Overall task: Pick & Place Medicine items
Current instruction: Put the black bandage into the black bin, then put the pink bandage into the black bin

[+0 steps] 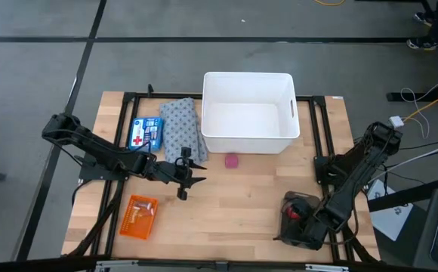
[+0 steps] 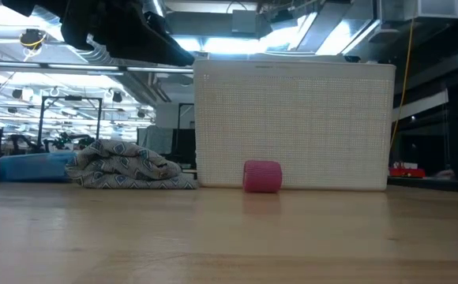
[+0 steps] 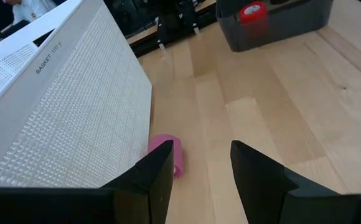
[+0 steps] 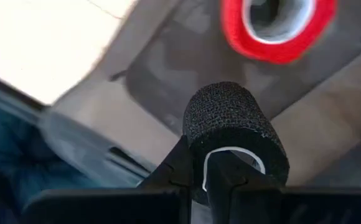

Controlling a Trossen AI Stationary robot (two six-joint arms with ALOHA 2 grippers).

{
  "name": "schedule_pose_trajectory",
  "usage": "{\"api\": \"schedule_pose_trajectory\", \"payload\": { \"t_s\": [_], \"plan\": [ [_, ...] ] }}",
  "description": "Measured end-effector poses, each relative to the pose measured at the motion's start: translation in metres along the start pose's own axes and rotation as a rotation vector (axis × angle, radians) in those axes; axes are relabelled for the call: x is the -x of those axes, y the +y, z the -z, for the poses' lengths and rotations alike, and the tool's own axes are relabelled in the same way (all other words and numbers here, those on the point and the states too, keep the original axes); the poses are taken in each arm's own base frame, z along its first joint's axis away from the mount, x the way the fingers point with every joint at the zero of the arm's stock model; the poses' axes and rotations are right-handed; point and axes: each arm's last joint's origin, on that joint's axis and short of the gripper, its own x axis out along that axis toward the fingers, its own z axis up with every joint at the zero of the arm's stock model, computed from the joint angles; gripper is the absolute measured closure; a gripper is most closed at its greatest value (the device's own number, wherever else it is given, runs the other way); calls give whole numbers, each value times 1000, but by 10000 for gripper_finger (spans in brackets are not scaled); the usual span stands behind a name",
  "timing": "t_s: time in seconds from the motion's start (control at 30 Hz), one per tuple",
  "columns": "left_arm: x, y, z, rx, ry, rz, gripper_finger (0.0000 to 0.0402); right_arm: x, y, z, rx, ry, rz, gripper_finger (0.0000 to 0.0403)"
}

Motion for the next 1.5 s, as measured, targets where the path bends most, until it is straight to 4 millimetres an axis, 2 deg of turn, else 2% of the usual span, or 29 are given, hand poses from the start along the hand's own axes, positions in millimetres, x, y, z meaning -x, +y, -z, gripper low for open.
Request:
{"api": "schedule_pose_trajectory", "payload": {
  "t_s": [0.33,0.6,1.13,1.27,1.5],
  "plan": [
    [0,0,0,10,0,0,244,-15,-2,0,-9,4,113,383],
    [0,0,0,12,0,0,245,-15,-4,-3,-11,-73,111,382],
    [0,-1,1,17,2,18,245,-15,-6,-2,-36,-53,140,380],
    [0,-1,1,17,2,18,245,-15,-6,-3,-26,-79,128,353],
    [0,-1,1,17,2,18,245,-15,-6,-3,-23,-78,131,249]
  ]
}}
